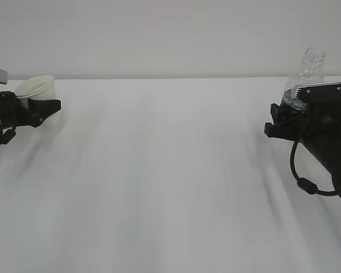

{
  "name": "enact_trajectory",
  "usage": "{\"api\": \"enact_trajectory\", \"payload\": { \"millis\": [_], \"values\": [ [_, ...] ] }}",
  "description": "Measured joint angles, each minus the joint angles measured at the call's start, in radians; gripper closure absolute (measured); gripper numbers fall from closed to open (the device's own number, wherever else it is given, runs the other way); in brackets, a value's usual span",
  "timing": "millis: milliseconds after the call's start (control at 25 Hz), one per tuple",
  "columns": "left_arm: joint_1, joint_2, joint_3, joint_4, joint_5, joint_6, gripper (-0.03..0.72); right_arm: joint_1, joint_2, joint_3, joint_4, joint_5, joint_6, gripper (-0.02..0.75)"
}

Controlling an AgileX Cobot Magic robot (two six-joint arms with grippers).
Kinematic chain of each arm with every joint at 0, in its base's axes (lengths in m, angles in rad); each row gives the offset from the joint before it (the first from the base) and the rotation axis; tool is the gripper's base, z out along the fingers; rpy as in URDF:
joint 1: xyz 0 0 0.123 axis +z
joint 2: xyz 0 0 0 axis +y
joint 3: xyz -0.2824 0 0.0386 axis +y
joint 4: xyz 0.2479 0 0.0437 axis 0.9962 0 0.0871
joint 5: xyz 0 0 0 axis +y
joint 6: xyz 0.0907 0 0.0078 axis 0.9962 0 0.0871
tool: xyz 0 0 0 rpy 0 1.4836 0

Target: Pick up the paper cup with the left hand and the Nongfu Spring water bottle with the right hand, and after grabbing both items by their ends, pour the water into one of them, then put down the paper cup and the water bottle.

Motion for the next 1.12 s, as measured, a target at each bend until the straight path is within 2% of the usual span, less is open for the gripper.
{"api": "enact_trajectory", "payload": {
  "millis": [440, 880, 1120],
  "values": [
    [-0.025, 0.066, 0.0, -0.197, 0.0, 0.166, 0.256, 0.0, 0.0, 0.0, -0.006, 0.0, 0.0, 0.237],
    [-0.087, 0.148, 0.0, -0.417, -0.058, 0.246, 0.256, 0.0, 0.0, 0.0, -0.013, 0.0, 0.0, 0.237],
    [-0.132, 0.151, 0.011, -0.576, -0.067, 0.365, 0.256, 0.0, 0.0, 0.0, -0.015, 0.0, 0.0, 0.237]
  ]
}}
